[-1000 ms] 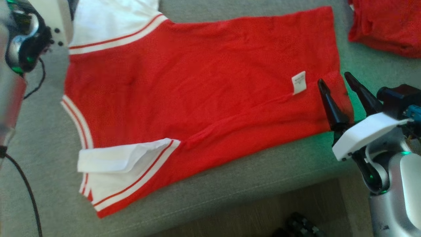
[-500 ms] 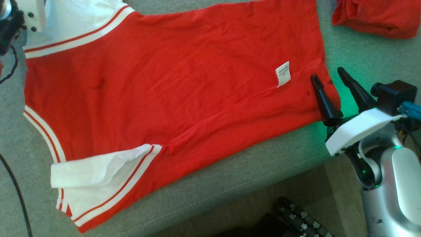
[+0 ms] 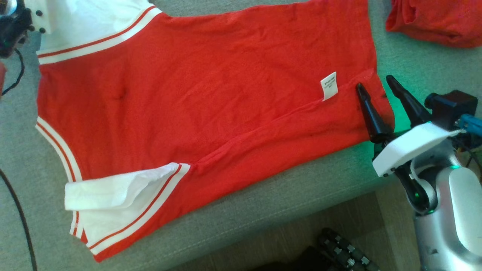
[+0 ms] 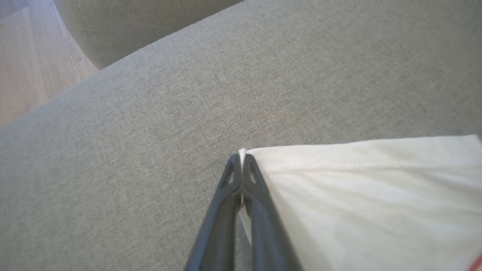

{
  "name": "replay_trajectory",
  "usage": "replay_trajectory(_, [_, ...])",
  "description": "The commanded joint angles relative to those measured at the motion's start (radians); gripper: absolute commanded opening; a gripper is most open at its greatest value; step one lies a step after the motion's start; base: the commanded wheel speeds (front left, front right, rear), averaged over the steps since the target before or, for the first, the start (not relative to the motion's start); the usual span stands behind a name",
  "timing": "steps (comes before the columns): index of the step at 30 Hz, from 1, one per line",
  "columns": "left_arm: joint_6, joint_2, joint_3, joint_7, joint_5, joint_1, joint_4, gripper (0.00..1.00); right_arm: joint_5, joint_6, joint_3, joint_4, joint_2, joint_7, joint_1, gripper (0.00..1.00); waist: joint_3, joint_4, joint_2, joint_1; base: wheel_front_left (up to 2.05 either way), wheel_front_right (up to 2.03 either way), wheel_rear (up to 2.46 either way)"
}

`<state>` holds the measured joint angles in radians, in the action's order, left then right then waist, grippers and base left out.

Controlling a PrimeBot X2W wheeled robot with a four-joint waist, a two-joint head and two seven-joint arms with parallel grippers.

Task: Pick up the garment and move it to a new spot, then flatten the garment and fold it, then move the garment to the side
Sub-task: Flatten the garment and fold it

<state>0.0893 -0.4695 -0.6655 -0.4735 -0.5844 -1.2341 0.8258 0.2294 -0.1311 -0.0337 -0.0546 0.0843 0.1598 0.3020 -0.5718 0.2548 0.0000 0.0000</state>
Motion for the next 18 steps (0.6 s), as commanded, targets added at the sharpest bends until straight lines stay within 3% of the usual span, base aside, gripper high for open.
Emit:
replay_trajectory(1, [-0.001, -0.039, 0.034, 0.013, -0.004, -0.015, -0.018, 0.00, 0.000, 0.000, 0.022, 0.031, 0.009, 0.006, 0.026, 1.00, 0.001, 0.000, 0.0000, 0.0000, 0.00, 0.00, 0.00])
replay_trajectory(9, [-0.005, -0.036, 0.044, 0.081, -0.012, -0.018, -0.023, 0.00, 0.021, 0.000, 0.010, -0.027, 0.000, 0.053, 0.133, 1.00, 0.011, -0.014, 0.0000, 0.0000, 0.00, 0.00, 0.00])
replay_trajectory(18, [0.011, -0.031, 0.038, 0.172, -0.015, -0.009, -0.031, 0.00, -0.022, 0.000, -0.039, -0.221, -0.018, 0.231, 0.361, 1.00, 0.041, -0.046, 0.0000, 0.0000, 0.00, 0.00, 0.00])
